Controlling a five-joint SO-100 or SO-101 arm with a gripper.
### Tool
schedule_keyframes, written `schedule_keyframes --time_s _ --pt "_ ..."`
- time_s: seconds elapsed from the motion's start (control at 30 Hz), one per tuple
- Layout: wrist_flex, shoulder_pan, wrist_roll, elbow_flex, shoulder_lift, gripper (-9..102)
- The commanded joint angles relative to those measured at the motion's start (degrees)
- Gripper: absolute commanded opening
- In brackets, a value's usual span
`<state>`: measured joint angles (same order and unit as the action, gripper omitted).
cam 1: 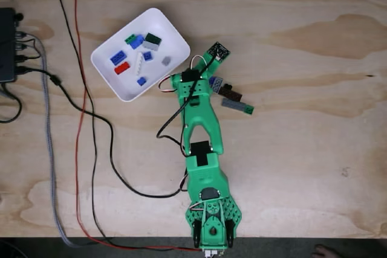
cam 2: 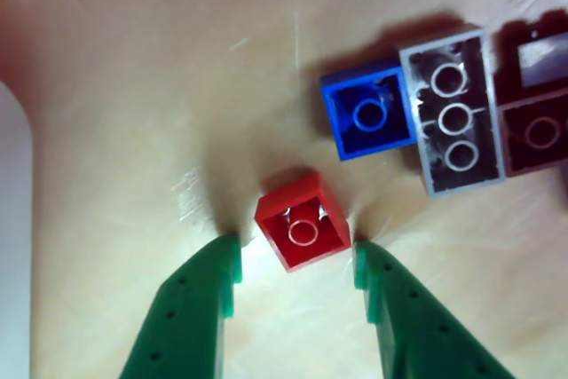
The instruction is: Put all lego bricks in the bin.
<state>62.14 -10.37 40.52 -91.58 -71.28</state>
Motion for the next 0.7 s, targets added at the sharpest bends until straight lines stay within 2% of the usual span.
schedule_keyframes --time_s 0.0,0.27,0.43,0.53,0.67 --pt "-0.4 1.1 4.5 3.1 -4.7 13" --pt "1.6 3.6 12.0 6.5 -2.8 13" --pt "-0.1 3.8 15.5 6.3 -2.7 9" --pt "-1.4 3.0 16.0 5.8 -3.8 2" --pt "-1.8 1.8 15.8 4.8 -4.2 4"
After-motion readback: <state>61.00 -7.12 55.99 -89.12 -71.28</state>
